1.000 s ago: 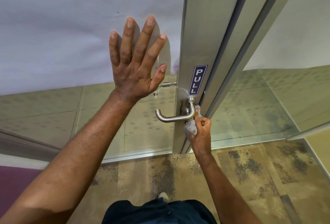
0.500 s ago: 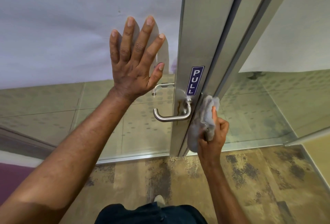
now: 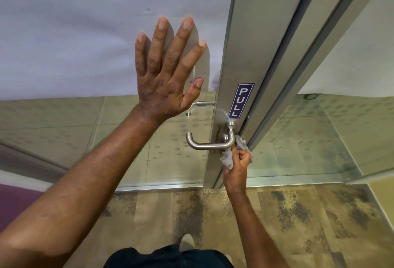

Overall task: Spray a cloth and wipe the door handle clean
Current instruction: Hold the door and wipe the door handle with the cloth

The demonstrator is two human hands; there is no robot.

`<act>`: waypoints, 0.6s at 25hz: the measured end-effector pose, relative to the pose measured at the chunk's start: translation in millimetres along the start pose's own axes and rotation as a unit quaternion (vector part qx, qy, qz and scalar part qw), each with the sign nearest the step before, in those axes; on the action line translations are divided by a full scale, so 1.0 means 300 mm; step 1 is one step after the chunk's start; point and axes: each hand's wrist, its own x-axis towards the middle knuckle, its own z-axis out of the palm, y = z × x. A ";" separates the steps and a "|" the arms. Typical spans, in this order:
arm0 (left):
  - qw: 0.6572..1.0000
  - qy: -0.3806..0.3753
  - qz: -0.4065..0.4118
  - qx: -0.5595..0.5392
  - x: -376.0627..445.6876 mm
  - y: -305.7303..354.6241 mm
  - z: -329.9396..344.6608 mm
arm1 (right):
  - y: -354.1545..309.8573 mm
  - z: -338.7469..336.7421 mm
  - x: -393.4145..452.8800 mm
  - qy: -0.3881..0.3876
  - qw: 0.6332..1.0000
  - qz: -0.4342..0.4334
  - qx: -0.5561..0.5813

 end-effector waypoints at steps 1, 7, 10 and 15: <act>1.000 0.000 0.000 0.001 0.000 -0.003 -0.001 | 0.035 0.025 -0.012 -0.006 1.000 0.012 -0.004; 1.000 -0.014 0.017 0.001 -0.031 0.007 0.001 | 0.110 0.149 -0.061 0.018 0.972 0.192 0.134; 1.000 -0.012 0.024 0.007 -0.032 0.006 0.006 | 0.187 0.212 -0.044 0.048 0.936 0.258 0.236; 1.000 -0.012 0.025 0.000 -0.029 0.008 0.006 | 0.079 0.217 -0.065 0.011 0.853 0.394 0.344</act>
